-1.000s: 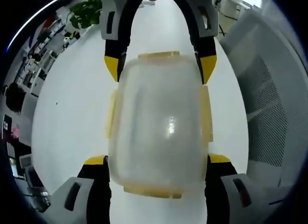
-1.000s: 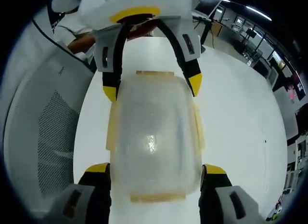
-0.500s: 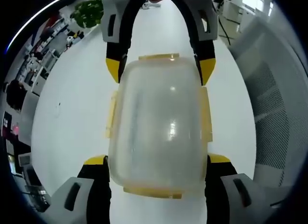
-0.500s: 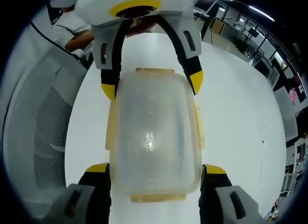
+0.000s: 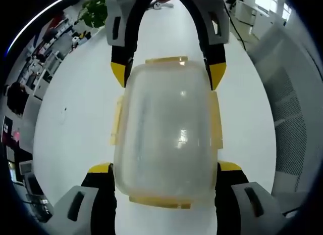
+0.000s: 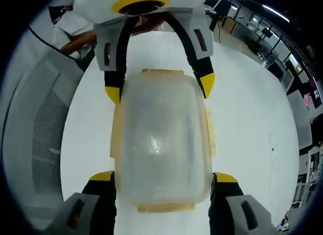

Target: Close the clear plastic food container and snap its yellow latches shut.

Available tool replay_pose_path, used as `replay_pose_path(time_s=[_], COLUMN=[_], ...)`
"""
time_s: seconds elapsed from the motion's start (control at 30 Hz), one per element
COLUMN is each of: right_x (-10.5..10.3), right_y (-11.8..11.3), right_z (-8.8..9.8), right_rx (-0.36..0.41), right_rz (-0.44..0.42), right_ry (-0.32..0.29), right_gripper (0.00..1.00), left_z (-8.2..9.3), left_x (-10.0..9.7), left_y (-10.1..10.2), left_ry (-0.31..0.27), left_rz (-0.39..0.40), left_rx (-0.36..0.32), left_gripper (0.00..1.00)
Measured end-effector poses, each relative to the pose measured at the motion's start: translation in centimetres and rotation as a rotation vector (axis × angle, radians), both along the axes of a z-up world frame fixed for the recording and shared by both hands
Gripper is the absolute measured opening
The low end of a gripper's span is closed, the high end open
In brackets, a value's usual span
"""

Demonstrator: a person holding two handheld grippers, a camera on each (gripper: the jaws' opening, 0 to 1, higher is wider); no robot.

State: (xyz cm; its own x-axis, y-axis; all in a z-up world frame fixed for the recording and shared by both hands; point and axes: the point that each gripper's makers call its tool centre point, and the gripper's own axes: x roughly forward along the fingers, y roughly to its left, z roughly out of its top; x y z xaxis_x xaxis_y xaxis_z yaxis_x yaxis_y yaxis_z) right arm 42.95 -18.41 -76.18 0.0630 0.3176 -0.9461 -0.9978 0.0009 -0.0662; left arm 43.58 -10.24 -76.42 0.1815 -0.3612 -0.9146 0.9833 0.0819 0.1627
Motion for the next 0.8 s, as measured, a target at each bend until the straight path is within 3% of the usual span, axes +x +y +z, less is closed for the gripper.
replay_pose_path(time_s=[0.53,0.6,0.7,0.8], right_x=[0.1,0.0,-0.5,-0.8], right_y=[0.1,0.5,0.3,0.1], right_z=[0.2,0.4,0.3,0.4], right_rx=[0.019,0.068,0.070,0.076], right_rz=[-0.023,-0.081,-0.067,-0.068], right_ry=[-0.007,0.015,0.002,-0.009], right_gripper=[0.76,0.80,0.92,0.92], left_z=[0.1,0.1,-0.1,-0.2], left_x=[0.2,0.2,0.0,0.0], left_y=[0.0,-0.1,0.3,1.0], left_ry=[-0.014,-0.018,-0.028,-0.042], left_rz=[0.000,0.003,0.007,0.026], left_rx=[-0.012,-0.020,-0.019,-0.016], left_gripper=[0.79,0.80,0.89,0.88])
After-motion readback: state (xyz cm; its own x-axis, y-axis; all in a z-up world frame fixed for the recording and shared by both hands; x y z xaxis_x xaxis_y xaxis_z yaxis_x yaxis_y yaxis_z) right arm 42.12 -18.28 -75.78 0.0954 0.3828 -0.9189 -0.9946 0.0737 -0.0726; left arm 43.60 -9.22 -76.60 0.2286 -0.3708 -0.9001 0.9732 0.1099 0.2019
